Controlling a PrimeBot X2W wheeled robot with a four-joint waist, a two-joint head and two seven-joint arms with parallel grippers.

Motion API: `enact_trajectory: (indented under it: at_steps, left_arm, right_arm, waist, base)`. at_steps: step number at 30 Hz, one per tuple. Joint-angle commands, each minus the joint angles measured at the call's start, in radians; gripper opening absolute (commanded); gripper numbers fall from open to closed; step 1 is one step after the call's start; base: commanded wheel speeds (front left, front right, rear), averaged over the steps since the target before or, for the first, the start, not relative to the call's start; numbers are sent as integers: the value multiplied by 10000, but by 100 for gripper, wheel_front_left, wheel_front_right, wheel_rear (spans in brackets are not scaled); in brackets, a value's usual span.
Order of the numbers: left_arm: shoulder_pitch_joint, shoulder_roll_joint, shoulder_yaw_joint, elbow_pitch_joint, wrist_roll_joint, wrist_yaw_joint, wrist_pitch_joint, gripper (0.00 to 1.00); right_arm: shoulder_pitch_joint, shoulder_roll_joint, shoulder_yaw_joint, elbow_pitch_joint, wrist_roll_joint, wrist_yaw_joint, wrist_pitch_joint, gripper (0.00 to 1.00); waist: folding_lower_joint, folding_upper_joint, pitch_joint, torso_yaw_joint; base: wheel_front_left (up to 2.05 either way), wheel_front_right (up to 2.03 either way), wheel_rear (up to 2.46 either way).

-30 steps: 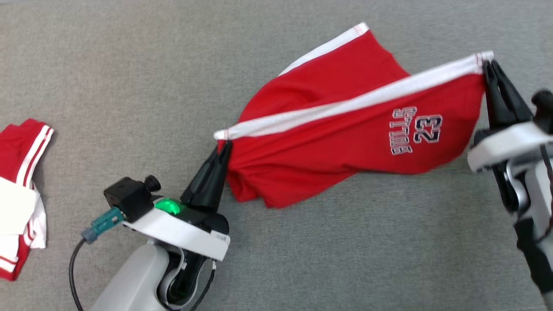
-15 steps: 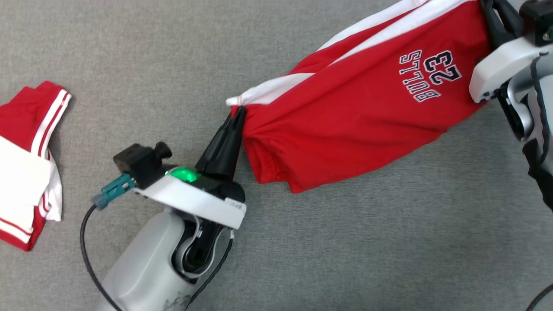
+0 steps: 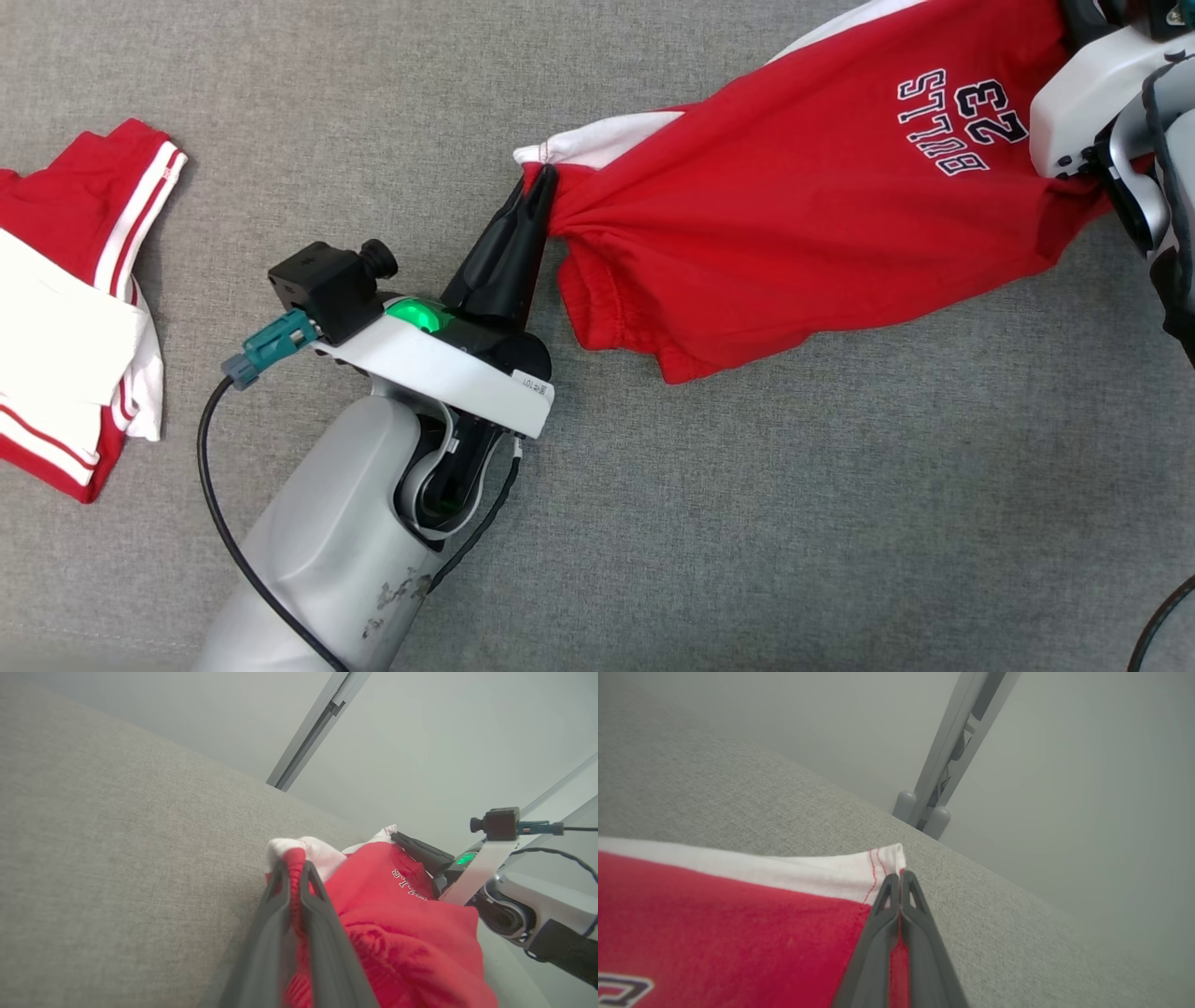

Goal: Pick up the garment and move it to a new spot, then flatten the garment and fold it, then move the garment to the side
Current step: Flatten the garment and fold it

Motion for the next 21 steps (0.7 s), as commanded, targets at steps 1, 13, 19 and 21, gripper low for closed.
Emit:
enact_trajectory:
  at_steps: [1,13,19,21]
  left_arm:
    - [76,75,-59,325,-114,8,16,0]
    - [-149,80,-29,1595,430,380,48,99]
    - [285,24,894,491,2105,1209,15,100]
    - [779,28,1266,8,2729,1468,14,100]
  right_arm:
    - [-115,-51,64,46,94,-3,-4,0]
    - [220,70,158,-434,673,-3,-4,100]
    - [1253,190,-784,-1787,520,-2,-5,100]
    - [1733,220,-1171,-2213,458,-2,-5,100]
  waist:
    - [0,0,11,2]
    - [0,0,-217,-234]
    - [0,0,-773,-522]
    - [0,0,-1029,-597]
  base:
    - [0,0,0]
    - [0,0,0]
    - [0,0,0]
    - [0,0,0]
